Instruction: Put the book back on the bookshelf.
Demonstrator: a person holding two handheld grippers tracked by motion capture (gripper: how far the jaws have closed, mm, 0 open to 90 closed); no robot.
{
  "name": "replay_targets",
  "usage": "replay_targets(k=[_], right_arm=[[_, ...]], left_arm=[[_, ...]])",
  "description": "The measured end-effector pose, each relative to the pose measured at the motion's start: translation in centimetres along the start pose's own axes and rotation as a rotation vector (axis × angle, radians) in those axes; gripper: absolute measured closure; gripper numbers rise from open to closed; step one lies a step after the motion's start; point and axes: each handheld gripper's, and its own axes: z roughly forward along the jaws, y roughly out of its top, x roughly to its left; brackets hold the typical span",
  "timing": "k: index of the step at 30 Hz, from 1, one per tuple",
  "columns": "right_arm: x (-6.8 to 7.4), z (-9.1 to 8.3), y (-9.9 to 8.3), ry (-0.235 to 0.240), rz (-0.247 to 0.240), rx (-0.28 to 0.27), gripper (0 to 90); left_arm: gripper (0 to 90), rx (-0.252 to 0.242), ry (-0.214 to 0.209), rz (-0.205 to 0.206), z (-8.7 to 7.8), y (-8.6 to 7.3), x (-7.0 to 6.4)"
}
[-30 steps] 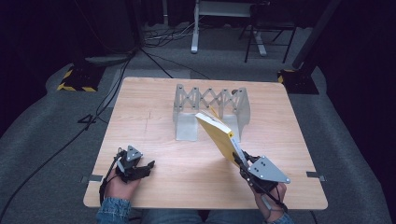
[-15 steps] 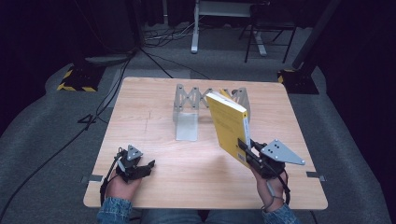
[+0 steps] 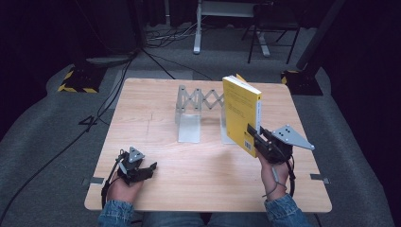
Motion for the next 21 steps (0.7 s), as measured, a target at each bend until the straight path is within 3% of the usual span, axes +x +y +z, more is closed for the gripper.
replay_targets(k=[9,14,18,21], right_arm=[[-1.1,2.1,0.2,-0.047,0.045,0.005,76.2],[-1.9,3.4,0.0,-0.048,0.136,-0.009,76.2],[-1.8,4.2,0.1,-0.073,0.119,0.001,76.1],[-1.7,4.9,0.0,-0.091,0.134,-0.012,76.1]], left_arm=[[33.6,0.0,0.0,-0.001,0.0,0.0,0.0],[33.7,-0.001,0.0,-0.002,0.0,0.0,0.0],[33.6,-0.001,-0.001,-0.003,0.0,0.0,0.0],[33.5,-0.001,-0.001,-0.003,0.0,0.0,0.0]])
